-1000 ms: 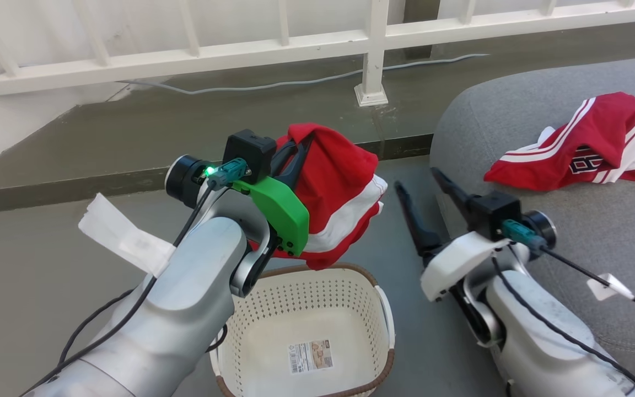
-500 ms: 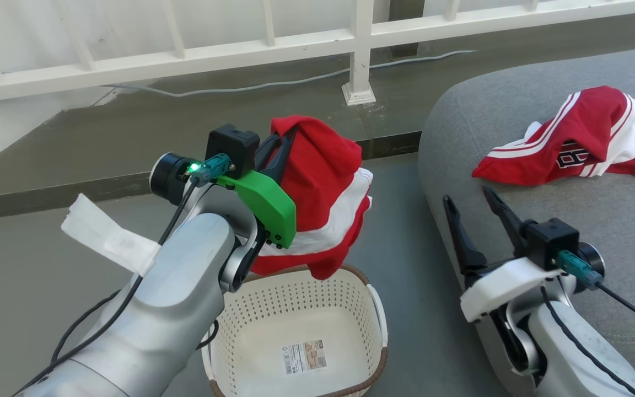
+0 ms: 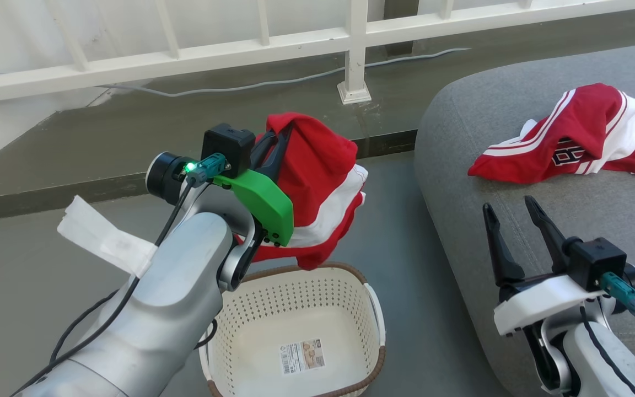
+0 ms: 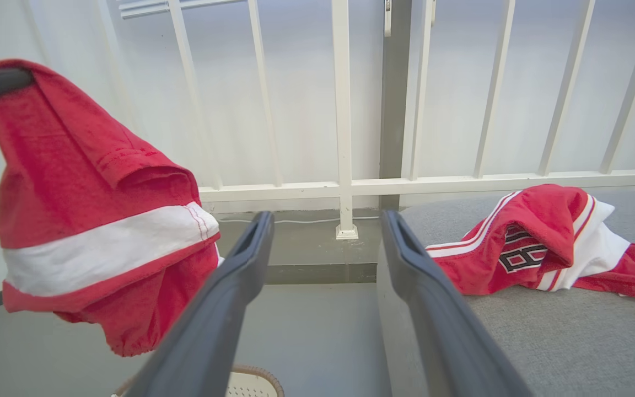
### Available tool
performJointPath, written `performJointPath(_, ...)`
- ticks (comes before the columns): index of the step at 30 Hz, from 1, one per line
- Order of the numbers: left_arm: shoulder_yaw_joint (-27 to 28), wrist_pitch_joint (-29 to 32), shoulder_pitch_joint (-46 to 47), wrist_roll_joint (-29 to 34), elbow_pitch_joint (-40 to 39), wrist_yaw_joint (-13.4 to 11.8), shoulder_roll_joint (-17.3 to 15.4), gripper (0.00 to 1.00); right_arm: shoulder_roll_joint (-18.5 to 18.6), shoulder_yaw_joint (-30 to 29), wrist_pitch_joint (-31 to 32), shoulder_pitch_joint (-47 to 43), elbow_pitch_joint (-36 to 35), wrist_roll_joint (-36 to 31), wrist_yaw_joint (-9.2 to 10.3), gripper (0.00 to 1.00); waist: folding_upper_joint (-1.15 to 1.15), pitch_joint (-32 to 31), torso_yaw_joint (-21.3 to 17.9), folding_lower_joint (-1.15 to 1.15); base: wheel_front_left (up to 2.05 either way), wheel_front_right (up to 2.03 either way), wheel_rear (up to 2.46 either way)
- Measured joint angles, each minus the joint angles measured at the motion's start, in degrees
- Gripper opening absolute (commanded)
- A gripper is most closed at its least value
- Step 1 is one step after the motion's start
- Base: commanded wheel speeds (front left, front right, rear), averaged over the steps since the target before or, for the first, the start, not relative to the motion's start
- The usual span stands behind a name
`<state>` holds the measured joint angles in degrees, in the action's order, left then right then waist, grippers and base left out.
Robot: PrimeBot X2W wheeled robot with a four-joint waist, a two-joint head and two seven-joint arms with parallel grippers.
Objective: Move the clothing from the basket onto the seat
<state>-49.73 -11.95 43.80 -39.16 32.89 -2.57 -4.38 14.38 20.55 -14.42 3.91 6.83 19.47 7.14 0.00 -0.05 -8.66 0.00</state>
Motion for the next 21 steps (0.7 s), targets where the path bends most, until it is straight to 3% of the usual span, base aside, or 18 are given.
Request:
performJointPath(8,-0.05,-0.22,0.0,0.0,0.04,-0.03,0.01,0.0,-0.01,-0.75,0.0,-2.53,-1.42,-1.1,0.01,1.0,0.0,0.0,0.17,0.0,0.0,0.0,0.0)
performJointPath(14,-0.38,-0.22,0.07,0.01,-0.08,-0.03,0.14,0.0,0.14,1.82,0.0,-2.78,-1.29,-2.81,-0.08,1.0,0.0,-0.01,0.67,0.0,0.0,0.0,0.0)
performJointPath(21,-0.58,-0.21,1.82,0.01,-0.77,0.0,0.7,0.0,0.25,7.19,0.0,-0.83,1.96,-7.17,-2.6,1.0,0.0,0.04,1.65,0.0,0.0,0.0,0.0)
